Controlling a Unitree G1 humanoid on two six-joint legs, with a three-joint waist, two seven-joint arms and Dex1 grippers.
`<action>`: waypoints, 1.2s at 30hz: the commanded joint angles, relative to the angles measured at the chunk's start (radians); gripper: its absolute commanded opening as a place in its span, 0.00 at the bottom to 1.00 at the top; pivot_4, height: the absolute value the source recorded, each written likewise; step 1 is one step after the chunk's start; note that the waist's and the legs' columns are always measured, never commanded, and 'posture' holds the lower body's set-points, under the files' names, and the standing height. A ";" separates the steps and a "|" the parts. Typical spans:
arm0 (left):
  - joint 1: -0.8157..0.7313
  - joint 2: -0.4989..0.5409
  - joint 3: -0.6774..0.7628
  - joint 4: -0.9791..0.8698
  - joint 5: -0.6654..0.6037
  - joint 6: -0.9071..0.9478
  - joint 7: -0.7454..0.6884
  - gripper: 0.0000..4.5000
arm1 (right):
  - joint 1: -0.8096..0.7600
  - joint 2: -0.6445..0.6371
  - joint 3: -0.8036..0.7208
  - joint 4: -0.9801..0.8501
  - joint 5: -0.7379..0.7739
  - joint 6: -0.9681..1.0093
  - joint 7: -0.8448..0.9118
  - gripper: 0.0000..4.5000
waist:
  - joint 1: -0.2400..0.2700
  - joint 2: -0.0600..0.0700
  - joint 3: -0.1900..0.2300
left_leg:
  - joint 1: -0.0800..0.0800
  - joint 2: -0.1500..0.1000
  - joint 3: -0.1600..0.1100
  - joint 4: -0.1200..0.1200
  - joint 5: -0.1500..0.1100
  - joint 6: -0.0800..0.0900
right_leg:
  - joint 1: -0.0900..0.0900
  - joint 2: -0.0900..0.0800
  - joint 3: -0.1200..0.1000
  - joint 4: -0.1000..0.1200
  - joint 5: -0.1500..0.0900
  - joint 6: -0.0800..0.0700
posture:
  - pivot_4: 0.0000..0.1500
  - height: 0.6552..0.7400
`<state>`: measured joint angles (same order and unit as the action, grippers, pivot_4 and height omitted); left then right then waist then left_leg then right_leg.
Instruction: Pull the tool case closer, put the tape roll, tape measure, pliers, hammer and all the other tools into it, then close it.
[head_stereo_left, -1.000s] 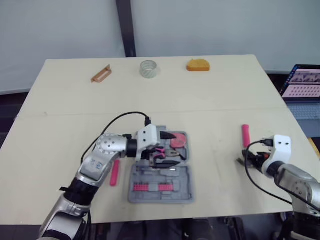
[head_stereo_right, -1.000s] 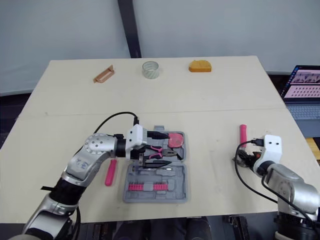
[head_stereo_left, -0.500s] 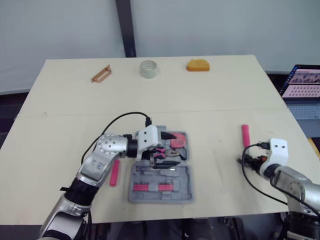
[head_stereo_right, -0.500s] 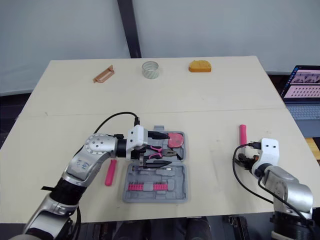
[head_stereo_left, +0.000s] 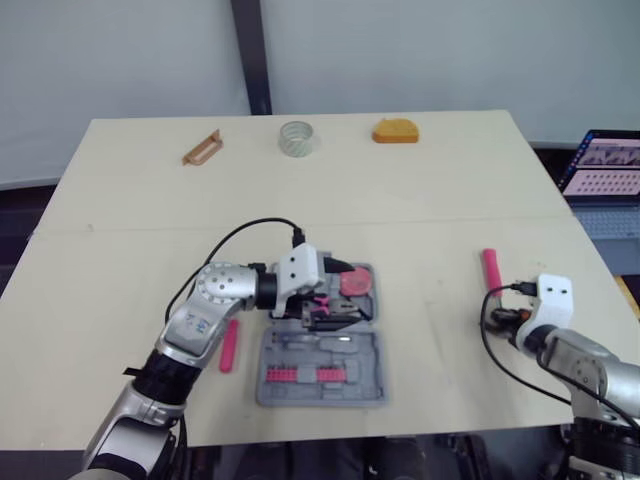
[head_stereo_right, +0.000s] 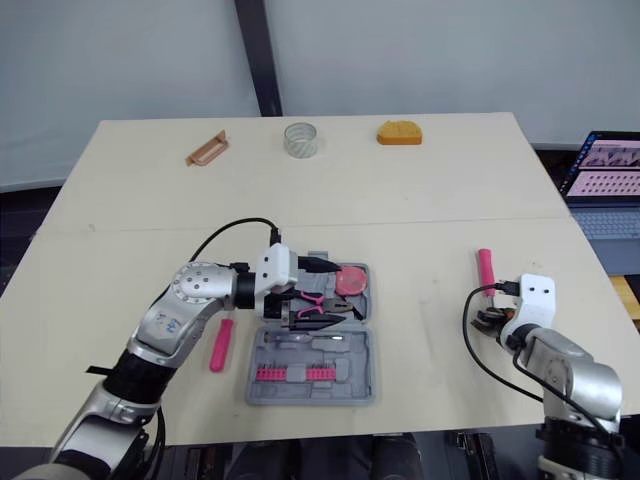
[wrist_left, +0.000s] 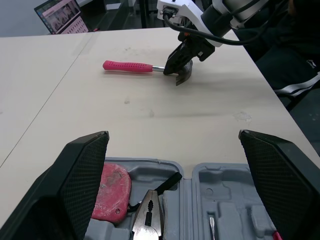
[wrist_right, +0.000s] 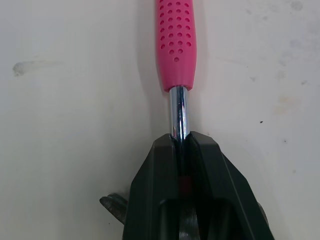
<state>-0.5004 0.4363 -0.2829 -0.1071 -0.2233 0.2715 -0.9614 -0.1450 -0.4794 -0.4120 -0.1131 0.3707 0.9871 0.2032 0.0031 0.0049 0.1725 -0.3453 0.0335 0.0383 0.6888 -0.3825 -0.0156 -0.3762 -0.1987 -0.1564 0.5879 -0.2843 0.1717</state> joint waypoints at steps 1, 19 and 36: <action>-0.021 -0.003 0.010 -0.006 0.007 -0.026 -0.001 1.00 | 0.008 -0.004 0.007 0.013 -0.011 -0.034 0.012 0.00 | -0.001 0.000 0.000 | 0.000 0.000 0.000 0.000 0.000 0.000 | 0.000 0.000 0.000 0.000 0.000 0.000 | 1.00 1.00; 0.040 0.125 0.090 -0.018 -0.020 -0.055 -0.057 1.00 | -0.088 -0.347 0.256 -0.214 0.124 -0.022 0.479 0.00 | -0.005 0.001 0.001 | -0.001 0.000 0.000 0.000 0.000 0.000 | -0.001 0.000 0.000 -0.001 0.000 0.000 | 1.00 1.00; 0.727 0.363 0.580 -0.221 -0.135 -0.237 -0.139 1.00 | -0.497 -0.395 0.874 -0.439 0.057 0.046 0.738 0.00 | -0.005 0.000 0.004 | -0.007 0.000 -0.003 0.003 -0.001 0.001 | -0.005 0.000 -0.002 -0.001 0.000 0.000 | 1.00 1.00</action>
<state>0.1908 0.7884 0.2291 -0.2832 -0.3304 0.0645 -1.0961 -0.6073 -0.8819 0.4383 -0.5250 0.4511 1.0302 0.9280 -0.0022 0.0048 0.1762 -0.3528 0.0339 0.0353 0.6924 -0.3832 -0.0150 -0.3815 -0.1987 -0.1581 0.5869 -0.2840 0.1721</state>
